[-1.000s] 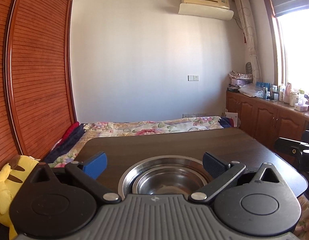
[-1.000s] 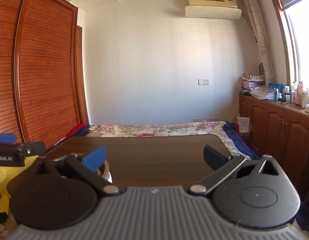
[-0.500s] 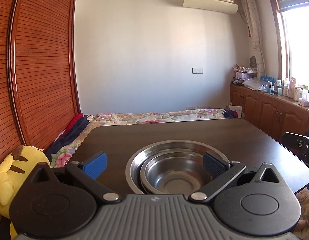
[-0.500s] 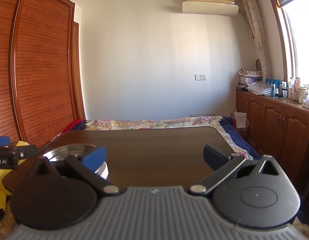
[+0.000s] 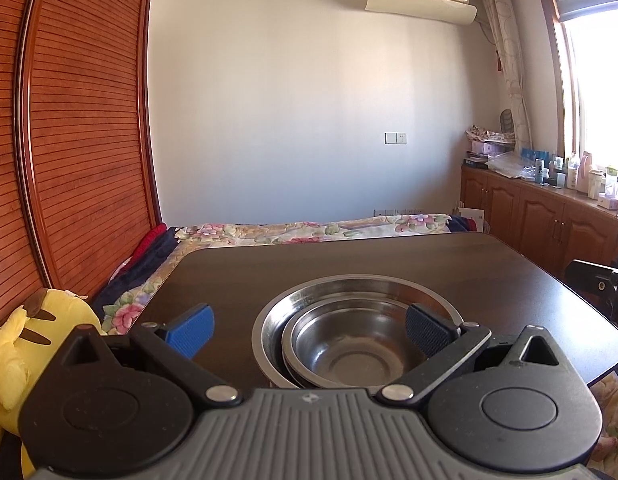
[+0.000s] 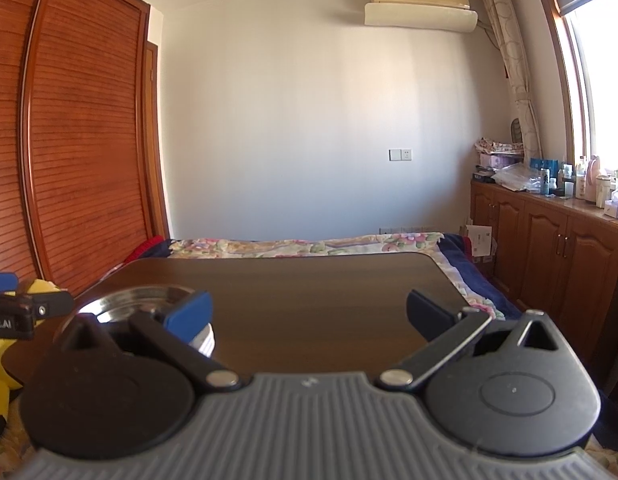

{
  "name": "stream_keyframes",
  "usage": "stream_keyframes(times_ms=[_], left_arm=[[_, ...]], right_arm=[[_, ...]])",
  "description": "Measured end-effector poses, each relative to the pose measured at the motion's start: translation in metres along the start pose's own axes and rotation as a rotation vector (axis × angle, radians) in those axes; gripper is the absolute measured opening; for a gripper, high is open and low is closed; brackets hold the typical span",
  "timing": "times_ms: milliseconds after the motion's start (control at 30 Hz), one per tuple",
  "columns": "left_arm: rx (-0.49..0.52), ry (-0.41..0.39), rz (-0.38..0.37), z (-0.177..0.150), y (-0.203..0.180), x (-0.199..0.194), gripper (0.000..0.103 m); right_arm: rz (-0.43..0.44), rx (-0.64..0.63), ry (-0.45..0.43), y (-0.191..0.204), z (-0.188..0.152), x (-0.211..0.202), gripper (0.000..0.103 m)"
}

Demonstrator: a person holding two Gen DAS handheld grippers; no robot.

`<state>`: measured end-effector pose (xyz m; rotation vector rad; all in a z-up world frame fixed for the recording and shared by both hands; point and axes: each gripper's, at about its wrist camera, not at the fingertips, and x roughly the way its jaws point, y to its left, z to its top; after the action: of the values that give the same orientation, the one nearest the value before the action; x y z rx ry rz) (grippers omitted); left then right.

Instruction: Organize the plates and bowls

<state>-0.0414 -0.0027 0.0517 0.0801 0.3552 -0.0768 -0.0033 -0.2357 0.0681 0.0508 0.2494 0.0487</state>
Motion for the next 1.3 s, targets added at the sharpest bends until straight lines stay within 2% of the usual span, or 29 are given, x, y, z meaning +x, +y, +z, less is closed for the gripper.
stream_keyframes(times_ms=[1300], left_arm=[[-0.015, 0.013, 0.005, -0.0030, 0.0056, 0.0027, 0.103]], right_arm=[[0.000, -0.004, 0.008, 0.0005, 0.0010, 0.0000, 0.103]])
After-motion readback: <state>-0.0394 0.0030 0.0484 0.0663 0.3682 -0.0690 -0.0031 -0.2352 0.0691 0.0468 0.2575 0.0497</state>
